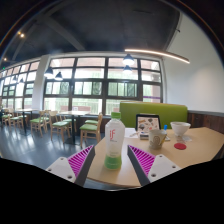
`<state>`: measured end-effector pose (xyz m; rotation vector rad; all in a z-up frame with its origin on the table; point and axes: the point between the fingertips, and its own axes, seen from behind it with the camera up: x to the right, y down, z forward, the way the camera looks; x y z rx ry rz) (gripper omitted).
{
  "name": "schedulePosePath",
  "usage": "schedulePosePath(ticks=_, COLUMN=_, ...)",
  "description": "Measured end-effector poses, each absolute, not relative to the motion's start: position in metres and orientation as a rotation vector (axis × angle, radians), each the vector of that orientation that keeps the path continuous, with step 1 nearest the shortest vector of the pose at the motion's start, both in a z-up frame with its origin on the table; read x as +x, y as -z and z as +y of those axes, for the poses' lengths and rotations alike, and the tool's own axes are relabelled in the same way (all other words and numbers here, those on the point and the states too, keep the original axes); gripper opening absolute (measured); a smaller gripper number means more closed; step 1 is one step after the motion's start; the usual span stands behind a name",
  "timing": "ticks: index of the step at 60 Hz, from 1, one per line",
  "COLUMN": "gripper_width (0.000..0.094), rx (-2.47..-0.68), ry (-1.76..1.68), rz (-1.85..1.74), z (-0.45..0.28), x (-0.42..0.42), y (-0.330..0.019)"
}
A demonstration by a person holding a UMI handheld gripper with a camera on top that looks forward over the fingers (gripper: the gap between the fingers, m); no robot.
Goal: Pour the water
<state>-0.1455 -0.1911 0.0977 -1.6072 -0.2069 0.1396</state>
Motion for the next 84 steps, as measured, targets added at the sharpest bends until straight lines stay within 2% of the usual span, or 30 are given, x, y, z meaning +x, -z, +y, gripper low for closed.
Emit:
schedulePosePath(ticks=17, gripper_width=0.0765, rx=-1.59, ry=-0.002, rz=-0.053, z=-0.092, x=-0.148, y=-0.105)
schedulePosePath(ticks=20, gripper_width=0.0712, rx=-1.611, ry=-0.032, rz=-0.034, z=-0.078, x=-0.159, y=-0.107)
schedulePosePath(ticks=21, gripper_width=0.0663, rx=-1.613, ry=-0.038, rz=-0.026, z=-0.073, x=-0.16, y=-0.108)
schedulePosePath(ticks=22, gripper_width=0.0566, rx=-1.618, ry=-0.041, rz=-0.023, z=-0.069, x=-0.161, y=-0.107)
schedulePosePath(ticks=23, gripper_width=0.0525, rx=-1.627, ry=-0.042, rz=-0.027, z=-0.065, x=-0.163, y=-0.105)
schedulePosePath(ticks=30, gripper_width=0.0461, rx=-1.616, ry=-0.019, rz=-0.079, z=-0.054, x=-0.172, y=-0.103)
schedulePosePath(ticks=38, gripper_width=0.0434, rx=-1.611, ry=-0.002, rz=-0.162, z=-0.043, x=-0.177, y=-0.1)
schedulePosePath(ticks=40, gripper_width=0.0387, rx=-1.609, ry=-0.007, rz=-0.172, z=-0.039, x=-0.179, y=-0.101)
schedulePosePath(ticks=42, gripper_width=0.0383, rx=-1.613, ry=-0.011, rz=-0.17, z=-0.035, x=-0.179, y=-0.101)
schedulePosePath(ticks=43, gripper_width=0.0342, rx=-1.612, ry=-0.018, rz=-0.172, z=-0.029, x=-0.176, y=-0.1)
schedulePosePath(ticks=52, gripper_width=0.0311, rx=-1.649, ry=-0.127, rz=-0.099, z=-0.003, x=-0.175, y=-0.103)
schedulePosePath(ticks=60, gripper_width=0.031, rx=-1.628, ry=-0.291, rz=0.081, z=0.036, x=-0.151, y=-0.126)
schedulePosePath(ticks=71, gripper_width=0.0308, rx=-1.418, ry=-0.819, rz=0.549, z=0.073, x=-0.1, y=-0.187)
schedulePosePath(ticks=76, gripper_width=0.0308, rx=-1.303, ry=-1.094, rz=0.816, z=0.103, x=-0.054, y=-0.177)
schedulePosePath(ticks=79, gripper_width=0.0308, rx=-1.231, ry=-1.262, rz=1.021, z=0.096, x=-0.043, y=-0.177)
schedulePosePath(ticks=84, gripper_width=0.0311, rx=-1.101, ry=-1.549, rz=1.252, z=0.117, x=-0.017, y=-0.157)
